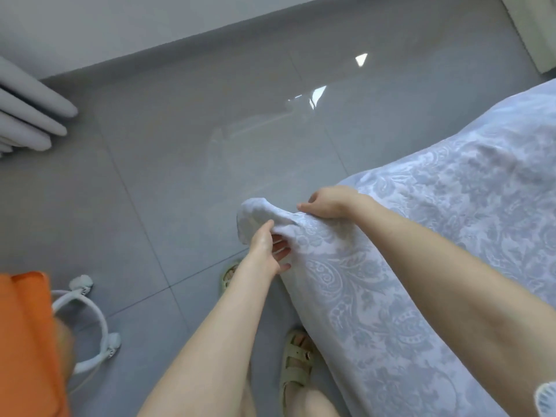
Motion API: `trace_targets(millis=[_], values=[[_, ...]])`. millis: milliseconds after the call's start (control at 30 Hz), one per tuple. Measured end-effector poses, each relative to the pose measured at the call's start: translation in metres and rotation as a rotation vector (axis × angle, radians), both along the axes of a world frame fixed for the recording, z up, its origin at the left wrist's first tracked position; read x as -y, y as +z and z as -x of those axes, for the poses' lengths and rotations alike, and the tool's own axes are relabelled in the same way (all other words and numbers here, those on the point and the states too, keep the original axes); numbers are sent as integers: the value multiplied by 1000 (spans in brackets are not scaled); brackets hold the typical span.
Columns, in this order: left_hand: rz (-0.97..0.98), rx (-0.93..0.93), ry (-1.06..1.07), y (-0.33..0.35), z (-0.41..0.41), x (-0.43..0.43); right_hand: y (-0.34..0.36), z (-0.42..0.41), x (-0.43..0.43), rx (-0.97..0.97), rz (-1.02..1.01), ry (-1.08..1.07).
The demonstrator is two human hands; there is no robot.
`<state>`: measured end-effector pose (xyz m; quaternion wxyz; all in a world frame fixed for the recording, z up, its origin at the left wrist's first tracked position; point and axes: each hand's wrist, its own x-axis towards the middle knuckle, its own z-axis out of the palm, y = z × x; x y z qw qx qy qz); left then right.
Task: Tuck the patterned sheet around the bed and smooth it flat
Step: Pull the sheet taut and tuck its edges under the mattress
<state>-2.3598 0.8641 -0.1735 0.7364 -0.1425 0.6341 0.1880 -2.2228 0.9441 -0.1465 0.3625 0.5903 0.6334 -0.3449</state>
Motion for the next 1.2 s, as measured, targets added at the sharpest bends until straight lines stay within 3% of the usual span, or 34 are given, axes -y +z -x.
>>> trace_targets(millis=[167, 333, 433, 600, 700, 833, 900, 1000, 1067, 1200], values=[[-16, -24, 57, -17, -1, -2, -6, 0, -20, -87, 139, -77], [-222, -268, 2, -17, -4, 2, 5, 1, -17, -58, 304, -18], [-318, -314, 30, 9, -7, 12, 31, 0, -13, -99, 297, -34], [-512, -38, 74, 54, -27, 27, 101, -36, 8, -265, 115, -153], [-594, 145, -154, 72, -46, 35, 130, -61, 21, -344, 22, -175], [-609, 342, -403, 83, -62, 39, 145, -82, 24, -439, 59, -294], [-582, 384, -413, 87, -61, 39, 145, -81, 16, -471, 99, -407], [-582, 375, -427, 93, -57, 38, 133, -79, -16, -561, -29, -466], [-642, 382, -505, 101, -57, 38, 120, -69, -39, -608, 126, -455], [-802, 450, -641, 132, -67, 39, 76, -29, -56, -466, 751, -396]])
